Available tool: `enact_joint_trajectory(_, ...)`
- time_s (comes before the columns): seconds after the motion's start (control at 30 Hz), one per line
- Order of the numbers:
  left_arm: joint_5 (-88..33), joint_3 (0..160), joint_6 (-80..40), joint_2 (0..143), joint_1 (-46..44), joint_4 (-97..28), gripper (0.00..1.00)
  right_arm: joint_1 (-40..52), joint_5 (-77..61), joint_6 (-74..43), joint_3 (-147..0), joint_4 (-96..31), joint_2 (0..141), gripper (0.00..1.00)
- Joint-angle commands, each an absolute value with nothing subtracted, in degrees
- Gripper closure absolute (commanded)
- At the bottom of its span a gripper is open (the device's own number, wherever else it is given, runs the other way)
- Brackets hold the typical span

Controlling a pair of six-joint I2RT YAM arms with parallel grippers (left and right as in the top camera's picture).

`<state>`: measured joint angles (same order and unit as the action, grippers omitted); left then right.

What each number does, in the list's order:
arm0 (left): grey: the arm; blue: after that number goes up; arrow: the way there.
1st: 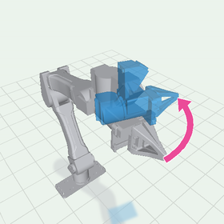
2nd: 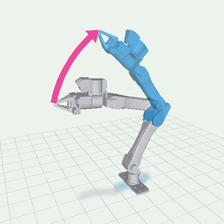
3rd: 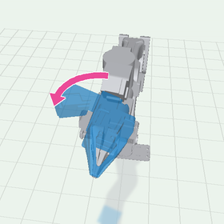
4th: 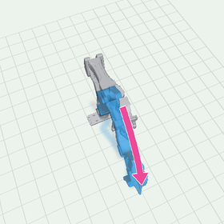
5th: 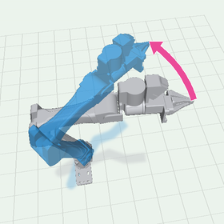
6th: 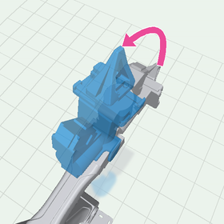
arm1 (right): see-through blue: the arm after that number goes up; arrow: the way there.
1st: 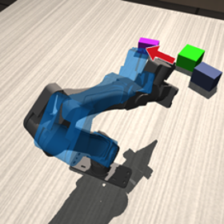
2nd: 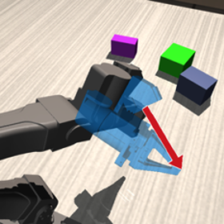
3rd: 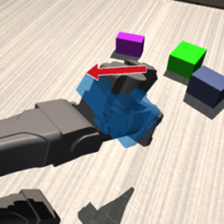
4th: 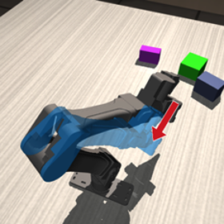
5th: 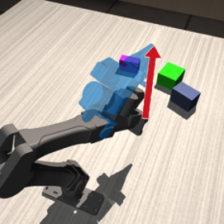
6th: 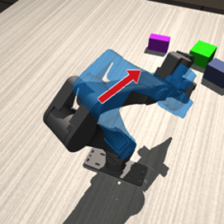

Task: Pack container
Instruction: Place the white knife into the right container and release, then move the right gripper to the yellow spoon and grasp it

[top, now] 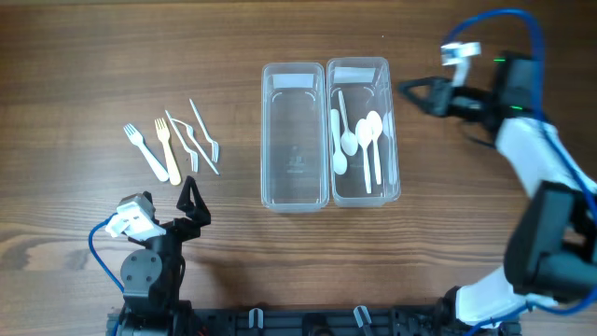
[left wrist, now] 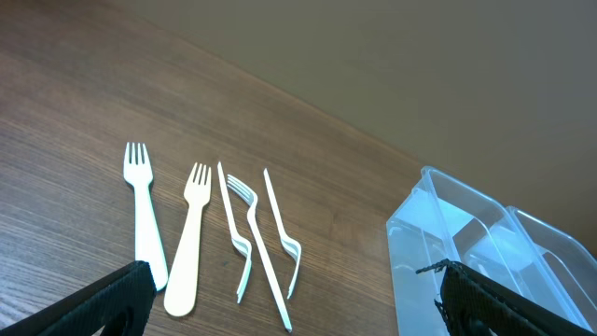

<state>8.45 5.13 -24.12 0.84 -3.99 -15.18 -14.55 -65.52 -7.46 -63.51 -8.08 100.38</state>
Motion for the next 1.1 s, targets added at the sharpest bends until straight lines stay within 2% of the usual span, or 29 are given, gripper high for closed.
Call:
enact_joint_trajectory(0.0,7.97,4.82,-22.96,0.54,-3.46,-15.03,0.00,-25.78,-64.60,-7.49,-64.25,-9.32,95.61,0.45)
enact_joint_trajectory(0.1,7.94,4.82,-22.96,0.54,-3.46,-15.03,0.00,-33.54,-61.43,-4.27,-64.25,-12.51,95.11,0.45)
enact_joint_trajectory(0.3,7.94,4.82,-22.96,0.54,-3.46,-15.03,0.00,-42.22,-47.59,1.67,-64.25,-19.03,95.11,0.46)
enact_joint_trajectory(0.47,7.94,4.82,-22.96,0.54,-3.46,-15.03,0.00,-41.78,-29.47,9.87,-64.29,-22.11,95.02,0.43)
enact_joint_trajectory(0.57,7.94,4.82,-22.96,0.54,-3.46,-15.03,0.00,-40.51,-23.73,12.60,-64.29,-21.67,95.02,0.39)
enact_joint_trajectory(0.77,7.94,4.82,-22.96,0.54,-3.46,-15.03,0.00,-39.38,-16.10,18.41,-64.53,-20.40,95.02,0.18)
enact_joint_trajectory(0.87,7.94,4.82,-22.96,0.54,-3.46,-15.03,0.00,-39.35,-16.51,19.55,-65.58,-21.08,95.02,0.13)
enact_joint_trajectory(1.07,7.94,4.82,-22.96,0.54,-3.46,-15.03,0.00,-37.71,-13.89,25.67,-70.50,-25.74,95.31,0.18)
